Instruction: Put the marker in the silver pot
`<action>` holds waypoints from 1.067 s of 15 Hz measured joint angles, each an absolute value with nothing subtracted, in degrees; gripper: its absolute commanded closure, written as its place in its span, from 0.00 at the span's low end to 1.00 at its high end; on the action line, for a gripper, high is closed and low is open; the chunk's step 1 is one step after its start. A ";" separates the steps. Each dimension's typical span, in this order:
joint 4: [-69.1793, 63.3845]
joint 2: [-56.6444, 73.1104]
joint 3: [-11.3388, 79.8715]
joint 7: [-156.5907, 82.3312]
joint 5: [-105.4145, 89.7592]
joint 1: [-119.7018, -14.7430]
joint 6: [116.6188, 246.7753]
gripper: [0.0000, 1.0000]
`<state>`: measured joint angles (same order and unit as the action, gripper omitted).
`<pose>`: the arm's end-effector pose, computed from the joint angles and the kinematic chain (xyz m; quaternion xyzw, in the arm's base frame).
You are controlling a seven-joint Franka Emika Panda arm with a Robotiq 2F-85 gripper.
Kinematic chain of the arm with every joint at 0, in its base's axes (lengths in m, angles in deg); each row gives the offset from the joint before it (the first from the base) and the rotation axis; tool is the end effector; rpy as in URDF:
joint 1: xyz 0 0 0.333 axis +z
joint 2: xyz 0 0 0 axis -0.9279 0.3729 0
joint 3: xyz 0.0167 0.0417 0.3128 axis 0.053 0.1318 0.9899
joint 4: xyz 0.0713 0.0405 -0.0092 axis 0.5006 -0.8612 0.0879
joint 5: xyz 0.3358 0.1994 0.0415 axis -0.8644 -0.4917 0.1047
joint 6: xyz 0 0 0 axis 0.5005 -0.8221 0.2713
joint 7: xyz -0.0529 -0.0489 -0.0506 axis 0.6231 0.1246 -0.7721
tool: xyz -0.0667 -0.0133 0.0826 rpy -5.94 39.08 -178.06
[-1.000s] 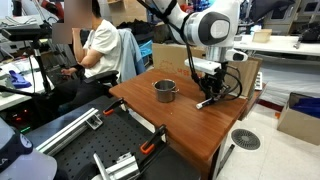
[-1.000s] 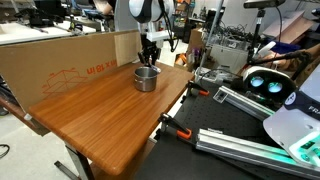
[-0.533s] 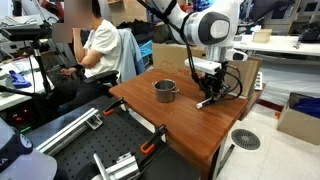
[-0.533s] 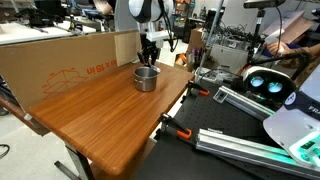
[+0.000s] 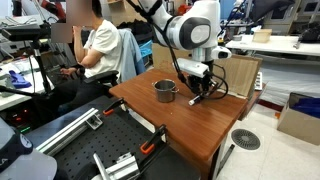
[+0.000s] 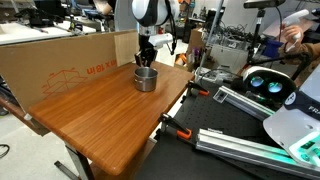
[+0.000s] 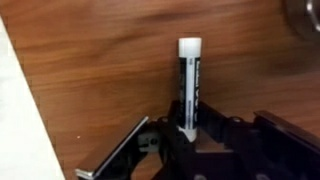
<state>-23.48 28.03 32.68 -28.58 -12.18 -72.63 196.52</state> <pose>0.5998 -0.1063 0.1463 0.9983 -0.0546 0.0002 0.0224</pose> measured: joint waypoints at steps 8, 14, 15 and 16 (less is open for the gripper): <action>-42.97 17.04 37.65 -25.96 -12.43 -74.83 219.10 0.94; -53.32 9.02 49.17 -24.75 -13.48 -85.34 231.63 0.94; -54.84 8.00 52.09 -24.75 -13.44 -88.02 233.03 0.94; -56.19 7.23 54.89 -24.75 -13.35 -90.41 234.15 0.94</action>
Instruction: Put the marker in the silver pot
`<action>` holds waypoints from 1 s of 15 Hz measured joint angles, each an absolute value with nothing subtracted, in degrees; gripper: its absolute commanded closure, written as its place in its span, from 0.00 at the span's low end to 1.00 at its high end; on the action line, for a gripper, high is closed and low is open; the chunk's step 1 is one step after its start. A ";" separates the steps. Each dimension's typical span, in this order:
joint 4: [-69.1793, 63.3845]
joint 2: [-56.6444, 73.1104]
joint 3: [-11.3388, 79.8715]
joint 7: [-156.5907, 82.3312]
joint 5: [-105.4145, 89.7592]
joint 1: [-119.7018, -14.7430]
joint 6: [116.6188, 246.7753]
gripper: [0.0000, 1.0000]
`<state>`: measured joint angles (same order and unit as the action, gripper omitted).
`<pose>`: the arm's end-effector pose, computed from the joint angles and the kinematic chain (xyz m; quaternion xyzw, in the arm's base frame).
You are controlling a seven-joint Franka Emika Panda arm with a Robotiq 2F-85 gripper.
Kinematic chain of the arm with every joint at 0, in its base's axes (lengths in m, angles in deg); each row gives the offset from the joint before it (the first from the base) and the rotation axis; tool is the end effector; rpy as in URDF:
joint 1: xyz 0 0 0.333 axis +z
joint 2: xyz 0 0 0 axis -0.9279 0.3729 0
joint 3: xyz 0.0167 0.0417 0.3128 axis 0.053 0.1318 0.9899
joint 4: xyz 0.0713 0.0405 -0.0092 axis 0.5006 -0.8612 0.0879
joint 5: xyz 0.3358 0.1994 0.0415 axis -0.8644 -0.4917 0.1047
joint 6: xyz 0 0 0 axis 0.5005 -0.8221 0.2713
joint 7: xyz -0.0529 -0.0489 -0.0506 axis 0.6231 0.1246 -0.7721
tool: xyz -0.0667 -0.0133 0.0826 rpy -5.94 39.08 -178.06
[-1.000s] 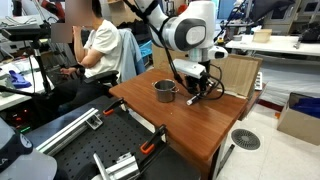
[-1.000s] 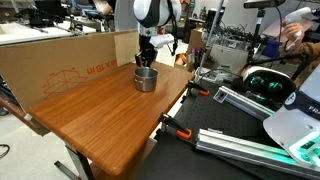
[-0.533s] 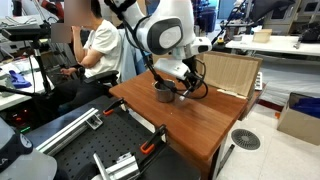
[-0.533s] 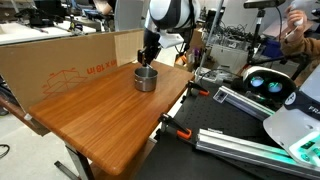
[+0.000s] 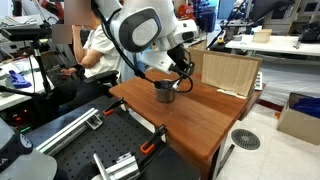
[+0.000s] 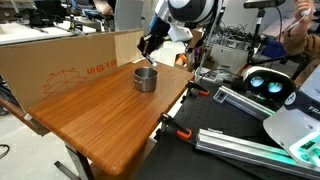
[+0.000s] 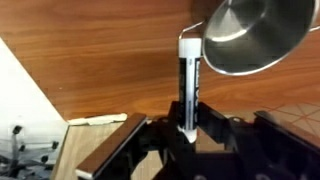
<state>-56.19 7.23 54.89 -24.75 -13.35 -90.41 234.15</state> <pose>0.4899 -0.0496 0.2263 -0.9727 0.0178 -0.2311 0.0114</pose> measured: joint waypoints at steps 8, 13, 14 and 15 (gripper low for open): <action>-63.82 7.15 67.64 -24.78 -9.08 -101.65 243.60 0.94; -63.66 7.16 69.04 -24.93 -6.21 -104.81 245.05 0.94; -63.52 7.16 68.91 -24.93 -6.21 -104.85 245.02 0.94; -63.48 7.18 68.78 -24.92 -6.23 -104.85 244.99 0.94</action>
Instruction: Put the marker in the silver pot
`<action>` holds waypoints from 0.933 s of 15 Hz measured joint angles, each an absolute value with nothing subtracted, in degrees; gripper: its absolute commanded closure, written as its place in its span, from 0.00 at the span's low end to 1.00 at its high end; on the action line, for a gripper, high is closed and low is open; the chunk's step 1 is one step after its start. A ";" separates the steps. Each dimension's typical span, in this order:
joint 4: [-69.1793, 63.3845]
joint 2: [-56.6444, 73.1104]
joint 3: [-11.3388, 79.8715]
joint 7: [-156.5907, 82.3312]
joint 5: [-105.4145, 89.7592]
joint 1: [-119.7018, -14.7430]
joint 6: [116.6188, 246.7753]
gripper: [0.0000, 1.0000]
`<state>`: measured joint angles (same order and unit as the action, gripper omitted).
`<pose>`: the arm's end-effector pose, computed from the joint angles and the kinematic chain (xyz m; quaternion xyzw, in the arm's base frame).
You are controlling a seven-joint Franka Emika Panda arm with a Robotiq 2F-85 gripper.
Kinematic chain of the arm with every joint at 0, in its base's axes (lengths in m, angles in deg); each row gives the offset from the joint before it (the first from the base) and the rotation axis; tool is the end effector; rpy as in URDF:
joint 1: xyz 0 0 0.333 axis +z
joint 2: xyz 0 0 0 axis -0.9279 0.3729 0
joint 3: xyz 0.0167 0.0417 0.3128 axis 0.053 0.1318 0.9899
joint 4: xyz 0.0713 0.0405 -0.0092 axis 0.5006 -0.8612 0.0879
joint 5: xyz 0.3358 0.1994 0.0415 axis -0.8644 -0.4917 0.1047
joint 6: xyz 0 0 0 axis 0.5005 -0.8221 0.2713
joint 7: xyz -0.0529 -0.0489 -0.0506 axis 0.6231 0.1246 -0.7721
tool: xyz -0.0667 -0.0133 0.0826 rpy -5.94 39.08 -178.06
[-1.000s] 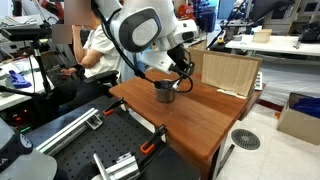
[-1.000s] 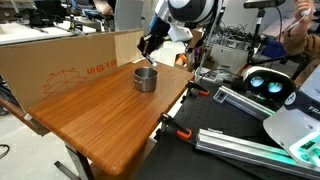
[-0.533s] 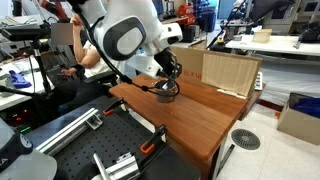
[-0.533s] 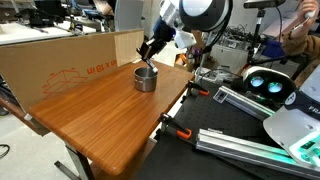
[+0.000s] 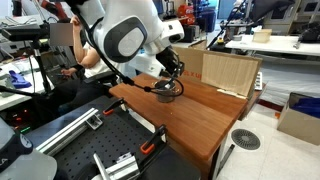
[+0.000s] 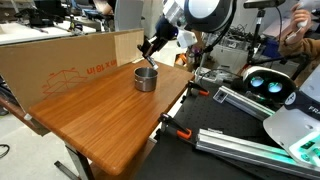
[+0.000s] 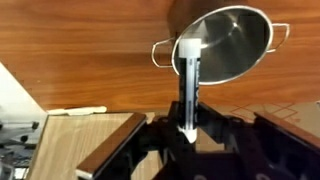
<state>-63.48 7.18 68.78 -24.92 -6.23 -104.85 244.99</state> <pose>0.4538 -0.0322 0.2248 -0.9593 -0.0255 -0.2797 0.0307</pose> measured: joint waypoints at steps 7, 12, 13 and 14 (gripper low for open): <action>-63.04 7.64 66.29 -24.78 -7.45 -100.64 244.59 0.94; -60.50 9.02 53.04 -26.86 -6.69 -85.58 244.27 0.94; -59.61 9.91 50.75 -26.91 -6.75 -83.18 244.09 0.94; -58.59 11.02 48.67 -26.93 -6.79 -81.04 243.77 0.94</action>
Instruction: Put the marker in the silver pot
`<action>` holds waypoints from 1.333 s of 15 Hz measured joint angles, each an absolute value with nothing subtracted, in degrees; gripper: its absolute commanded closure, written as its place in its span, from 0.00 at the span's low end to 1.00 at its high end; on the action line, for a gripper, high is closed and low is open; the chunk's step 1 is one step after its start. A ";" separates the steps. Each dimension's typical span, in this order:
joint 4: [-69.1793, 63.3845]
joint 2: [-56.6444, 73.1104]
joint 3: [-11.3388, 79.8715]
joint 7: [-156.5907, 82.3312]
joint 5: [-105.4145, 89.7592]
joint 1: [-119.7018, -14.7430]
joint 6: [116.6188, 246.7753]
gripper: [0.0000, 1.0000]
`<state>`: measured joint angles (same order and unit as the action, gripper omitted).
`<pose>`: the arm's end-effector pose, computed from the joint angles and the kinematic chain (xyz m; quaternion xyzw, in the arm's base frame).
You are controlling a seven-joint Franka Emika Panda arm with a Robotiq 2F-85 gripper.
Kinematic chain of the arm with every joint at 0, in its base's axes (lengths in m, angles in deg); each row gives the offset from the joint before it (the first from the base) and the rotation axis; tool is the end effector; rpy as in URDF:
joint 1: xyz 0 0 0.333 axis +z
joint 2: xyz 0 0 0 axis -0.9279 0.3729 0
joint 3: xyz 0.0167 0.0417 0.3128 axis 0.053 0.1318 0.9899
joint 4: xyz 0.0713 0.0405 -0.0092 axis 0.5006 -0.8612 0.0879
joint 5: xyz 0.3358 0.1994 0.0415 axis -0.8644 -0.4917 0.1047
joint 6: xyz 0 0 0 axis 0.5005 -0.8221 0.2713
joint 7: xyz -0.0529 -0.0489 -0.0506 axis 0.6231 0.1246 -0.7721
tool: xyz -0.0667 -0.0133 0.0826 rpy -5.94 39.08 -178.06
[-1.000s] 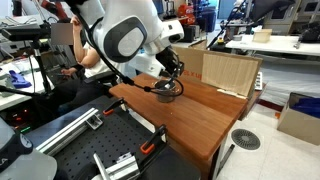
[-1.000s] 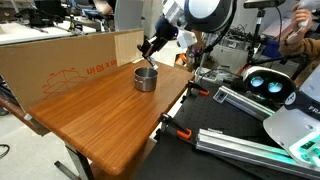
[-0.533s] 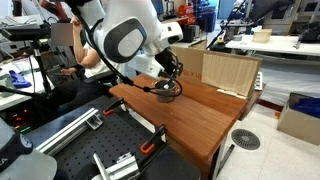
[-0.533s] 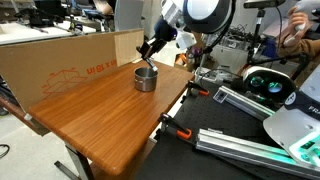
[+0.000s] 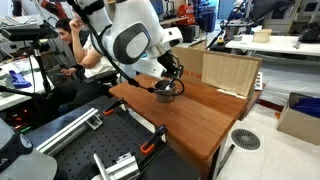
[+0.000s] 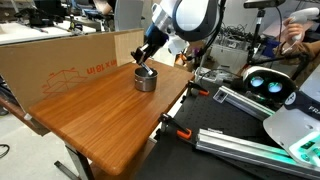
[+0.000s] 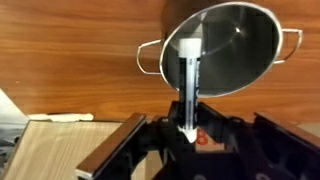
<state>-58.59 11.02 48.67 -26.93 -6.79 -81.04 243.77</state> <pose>0.4760 -0.0094 0.2006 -0.9650 -0.0484 -0.2577 0.0105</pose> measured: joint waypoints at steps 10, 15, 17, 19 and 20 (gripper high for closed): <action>-51.86 16.45 40.62 -28.70 -7.59 -71.52 239.16 0.01; -51.61 16.45 40.55 -29.32 -7.59 -71.52 238.11 0.00; -51.61 16.40 40.55 -29.75 -7.59 -71.53 238.11 0.00; -51.75 16.14 40.75 -30.10 -7.58 -71.73 238.11 0.00; -51.97 15.86 41.17 -30.25 -7.56 -72.14 238.12 0.00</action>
